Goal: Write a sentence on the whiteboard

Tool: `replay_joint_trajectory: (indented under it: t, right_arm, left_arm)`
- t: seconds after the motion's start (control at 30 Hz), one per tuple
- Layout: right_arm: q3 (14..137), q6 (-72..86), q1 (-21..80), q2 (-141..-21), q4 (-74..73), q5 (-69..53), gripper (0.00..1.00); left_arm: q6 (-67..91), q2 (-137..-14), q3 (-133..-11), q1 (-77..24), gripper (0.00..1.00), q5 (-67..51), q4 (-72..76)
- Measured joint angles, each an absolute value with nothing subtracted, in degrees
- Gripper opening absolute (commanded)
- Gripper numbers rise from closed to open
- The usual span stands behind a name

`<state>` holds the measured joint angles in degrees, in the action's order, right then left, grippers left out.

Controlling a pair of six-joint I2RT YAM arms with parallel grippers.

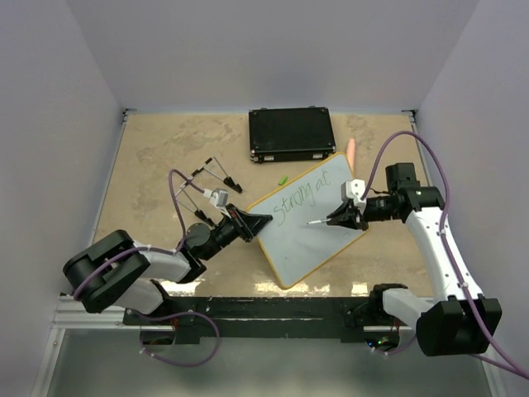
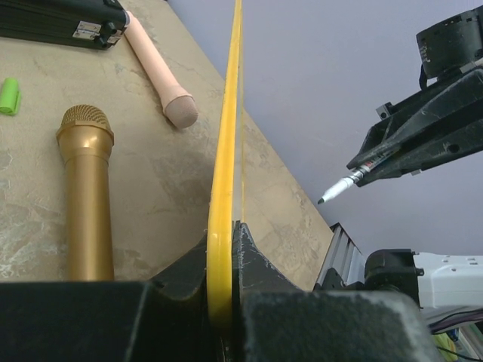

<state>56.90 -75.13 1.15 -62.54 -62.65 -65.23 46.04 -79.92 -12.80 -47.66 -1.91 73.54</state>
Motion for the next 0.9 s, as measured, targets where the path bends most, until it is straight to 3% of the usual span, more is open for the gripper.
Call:
replay_joint_trajectory:
  t: [0.9]
  right_arm:
    - [50.41,-54.72,26.83,-58.87,-37.56,-48.84,0.00]
  left_arm:
    - [47.16,-86.13,-18.26,-48.95,0.00,-0.30,73.36]
